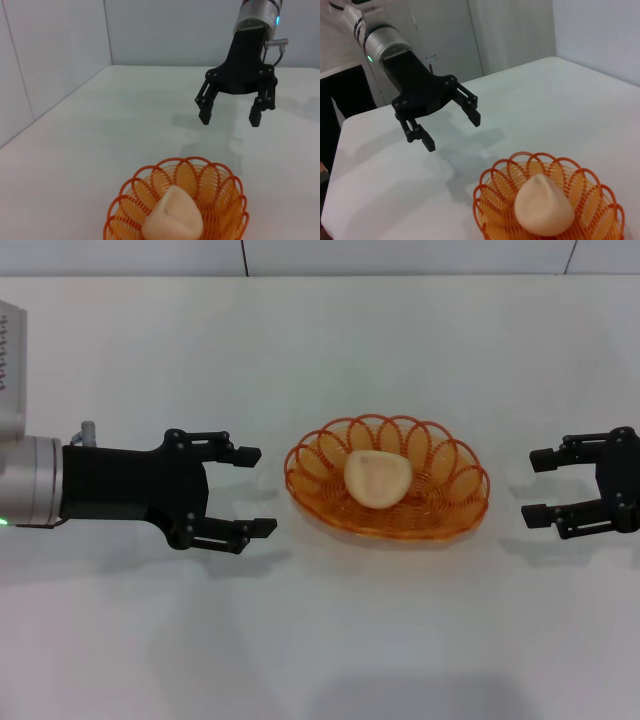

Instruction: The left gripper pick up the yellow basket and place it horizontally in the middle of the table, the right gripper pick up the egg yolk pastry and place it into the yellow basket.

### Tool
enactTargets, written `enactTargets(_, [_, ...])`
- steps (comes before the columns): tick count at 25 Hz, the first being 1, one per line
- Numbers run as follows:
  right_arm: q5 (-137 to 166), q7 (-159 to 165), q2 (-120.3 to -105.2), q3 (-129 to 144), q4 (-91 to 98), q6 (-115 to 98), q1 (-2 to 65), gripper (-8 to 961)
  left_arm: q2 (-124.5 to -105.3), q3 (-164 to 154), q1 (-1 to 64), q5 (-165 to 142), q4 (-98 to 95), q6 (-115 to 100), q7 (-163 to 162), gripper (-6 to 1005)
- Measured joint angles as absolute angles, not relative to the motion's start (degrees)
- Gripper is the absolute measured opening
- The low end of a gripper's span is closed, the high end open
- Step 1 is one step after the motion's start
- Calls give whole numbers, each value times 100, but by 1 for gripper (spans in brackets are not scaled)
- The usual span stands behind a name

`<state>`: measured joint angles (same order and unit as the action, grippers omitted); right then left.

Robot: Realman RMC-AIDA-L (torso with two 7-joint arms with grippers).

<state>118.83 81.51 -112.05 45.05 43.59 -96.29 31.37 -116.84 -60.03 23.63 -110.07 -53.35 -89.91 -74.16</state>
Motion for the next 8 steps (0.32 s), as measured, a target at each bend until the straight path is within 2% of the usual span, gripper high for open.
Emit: enactTargets(8, [11883,8150,-11214,4517,4359,-9626,3138,776,-11690,-6003,2339,-11036,-5334,-8956,-7432,814])
